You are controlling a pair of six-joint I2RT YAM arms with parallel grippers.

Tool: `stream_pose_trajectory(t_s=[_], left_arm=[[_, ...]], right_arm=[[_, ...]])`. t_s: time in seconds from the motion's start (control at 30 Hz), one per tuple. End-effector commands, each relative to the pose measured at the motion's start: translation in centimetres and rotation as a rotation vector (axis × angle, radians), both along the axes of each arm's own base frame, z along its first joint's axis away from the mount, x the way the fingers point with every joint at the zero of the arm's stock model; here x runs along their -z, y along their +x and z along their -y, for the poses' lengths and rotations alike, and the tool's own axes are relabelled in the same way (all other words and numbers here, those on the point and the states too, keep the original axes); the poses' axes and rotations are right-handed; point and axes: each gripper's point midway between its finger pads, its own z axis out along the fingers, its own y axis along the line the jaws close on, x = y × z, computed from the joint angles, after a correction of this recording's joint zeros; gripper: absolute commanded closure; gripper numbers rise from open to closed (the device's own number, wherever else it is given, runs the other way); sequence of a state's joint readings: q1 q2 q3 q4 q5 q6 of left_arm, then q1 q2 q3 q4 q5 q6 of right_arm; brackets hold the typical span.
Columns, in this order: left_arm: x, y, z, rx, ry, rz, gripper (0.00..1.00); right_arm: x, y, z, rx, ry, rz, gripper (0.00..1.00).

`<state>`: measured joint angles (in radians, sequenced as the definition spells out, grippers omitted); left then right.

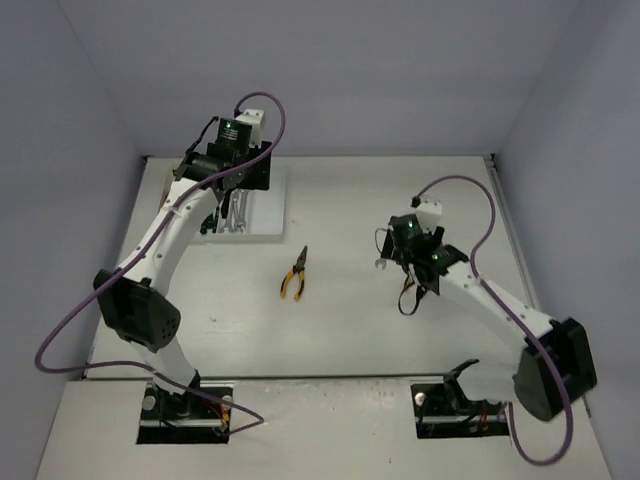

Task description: Sort the tools into containers

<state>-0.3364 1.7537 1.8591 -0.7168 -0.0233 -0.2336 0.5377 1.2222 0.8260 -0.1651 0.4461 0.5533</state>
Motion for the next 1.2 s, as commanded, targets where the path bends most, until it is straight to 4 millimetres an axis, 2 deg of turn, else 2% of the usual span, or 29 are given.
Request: stream_pose_trajectory(t_s=[0.0,0.07,0.13,0.17,0.27,0.33,0.37,0.4,0.47,0.5,0.63,0.8,0.97,1.17], left_arm=[[-4.1,-5.5,-0.9,0.000,-0.060,0.086,0.52],[-3.4,-8.1,-1.8,0.005,-0.059,0.085,0.52],[-2.8,-9.7,-2.1,0.023,-0.067,0.087,0.52],[-2.3,-10.9,-2.5,0.024,-0.067,0.086,0.52],[-0.9,-13.4,-3.7,0.020,-0.054,0.096,0.52],[-0.2,-15.0,-4.8,0.007,-0.045,0.126,0.52],[-0.5,-15.8,-5.3,-0.002,-0.047,0.161,0.52],[0.5,-16.1,-5.6,-0.011,-0.040,0.159,0.52],[0.1,-17.2,-6.8,-0.043,-0.038,0.222,0.52],[0.7,-17.5,-7.1,-0.053,-0.036,0.229,0.52],[0.7,-18.8,-8.2,-0.081,-0.042,0.285,0.48],[0.4,-18.9,-8.4,-0.085,-0.039,0.295,0.48],[0.5,-18.9,-8.3,-0.075,-0.044,0.289,0.48],[0.7,-18.8,-8.3,-0.076,-0.051,0.283,0.48]], right_arm=[[-0.6,5.2,0.2,0.070,0.056,-0.011,0.41],[1.3,6.7,0.5,0.084,0.073,-0.073,0.44],[1.7,8.0,0.2,0.085,0.091,-0.091,0.45],[2.8,8.3,0.1,0.086,0.080,-0.121,0.46],[4.4,9.9,0.1,0.114,0.084,-0.166,0.48],[6.5,10.1,0.2,0.126,0.075,-0.218,0.50],[7.4,10.4,-0.1,0.123,0.078,-0.244,0.50],[7.9,10.2,-0.2,0.122,0.073,-0.266,0.52],[8.9,10.6,-0.2,0.133,0.066,-0.293,0.54],[9.2,10.5,-0.1,0.144,0.057,-0.304,0.55],[9.6,10.6,0.6,0.176,0.023,-0.340,0.59],[10.7,10.5,0.3,0.185,0.036,-0.385,0.64],[11.8,9.1,-0.1,0.174,0.056,-0.441,0.65],[13.0,7.3,0.6,0.184,0.055,-0.492,0.67]])
